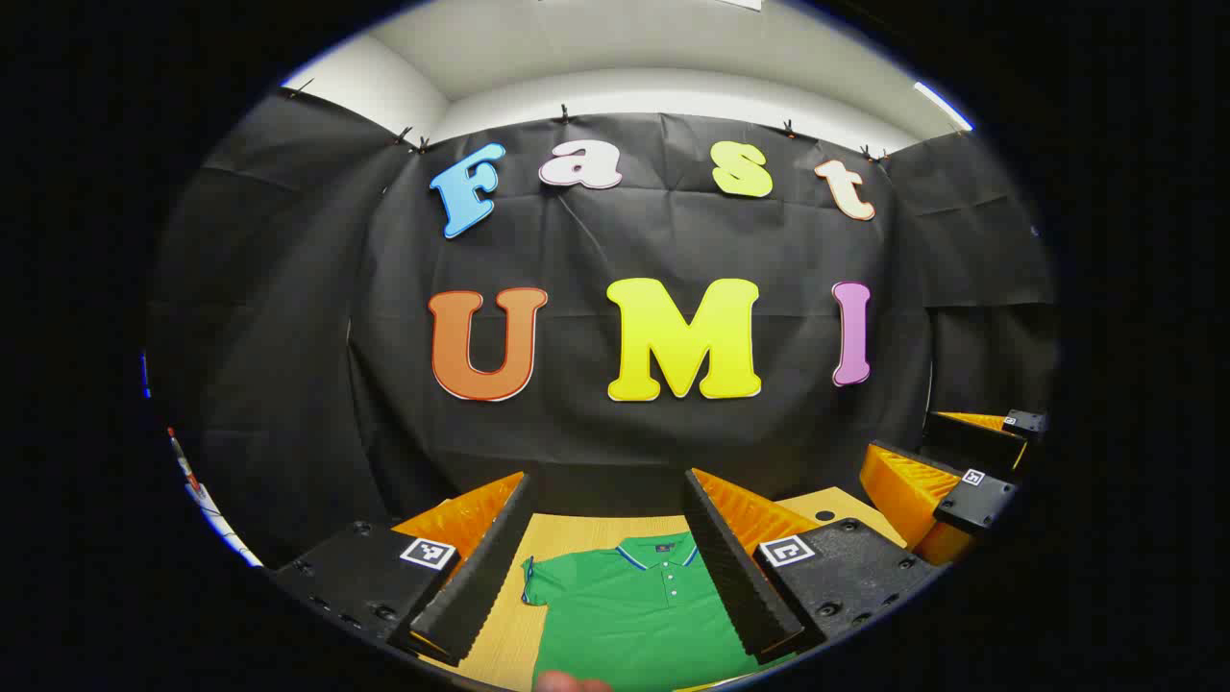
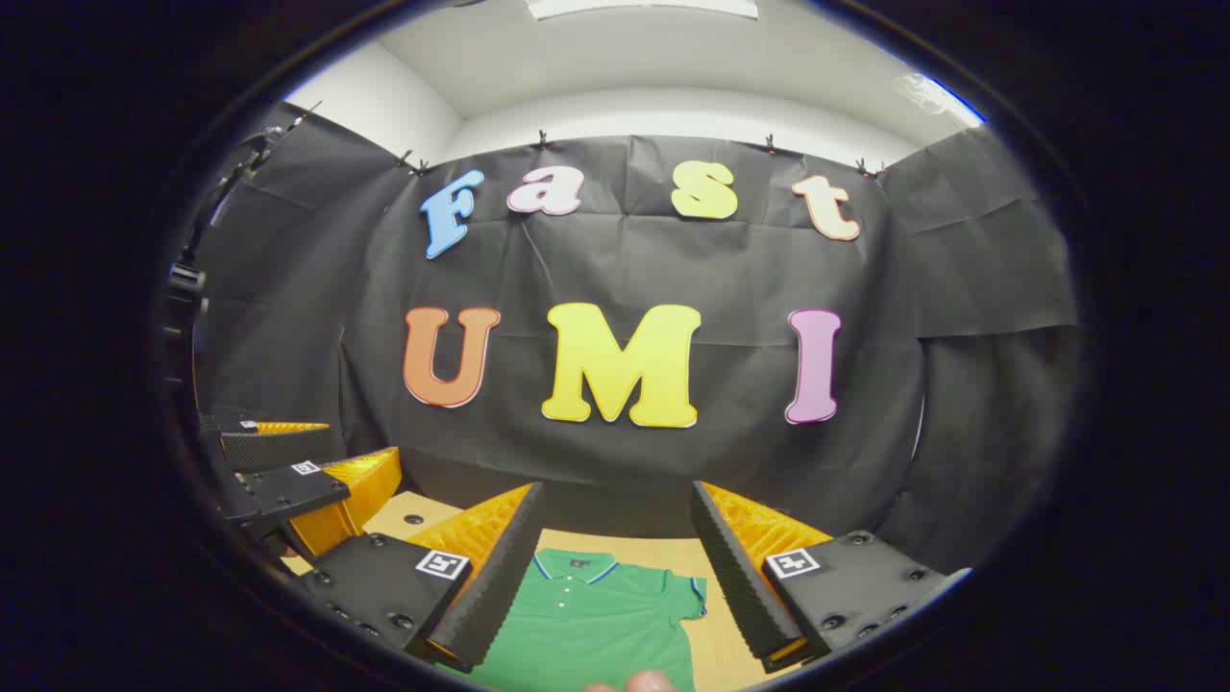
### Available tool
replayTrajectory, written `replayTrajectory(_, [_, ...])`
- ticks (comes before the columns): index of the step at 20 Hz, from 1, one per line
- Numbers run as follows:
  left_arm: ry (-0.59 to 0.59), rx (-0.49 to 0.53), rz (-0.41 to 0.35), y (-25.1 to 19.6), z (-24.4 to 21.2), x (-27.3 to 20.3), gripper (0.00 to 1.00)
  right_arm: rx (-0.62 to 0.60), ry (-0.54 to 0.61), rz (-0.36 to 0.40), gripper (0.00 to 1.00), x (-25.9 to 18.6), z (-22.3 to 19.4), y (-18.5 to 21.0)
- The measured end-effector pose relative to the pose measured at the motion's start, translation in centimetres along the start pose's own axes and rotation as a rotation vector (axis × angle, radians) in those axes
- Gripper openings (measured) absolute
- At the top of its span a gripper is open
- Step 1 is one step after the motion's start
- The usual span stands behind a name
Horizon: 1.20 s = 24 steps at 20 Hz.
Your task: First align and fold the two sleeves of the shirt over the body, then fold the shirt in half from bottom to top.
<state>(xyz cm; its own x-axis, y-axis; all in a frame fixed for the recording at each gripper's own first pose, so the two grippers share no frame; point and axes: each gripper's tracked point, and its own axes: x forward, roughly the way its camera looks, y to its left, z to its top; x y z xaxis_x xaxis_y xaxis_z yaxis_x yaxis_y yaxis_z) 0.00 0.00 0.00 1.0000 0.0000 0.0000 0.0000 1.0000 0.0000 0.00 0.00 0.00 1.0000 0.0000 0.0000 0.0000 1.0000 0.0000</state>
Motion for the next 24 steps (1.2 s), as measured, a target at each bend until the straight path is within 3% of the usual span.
replayTrajectory(24, [0.022,-0.012,0.019,0.3,-1.1,1.4,0.99,0.013,0.027,-0.01,0.94,2.0,-1.0,-0.9])
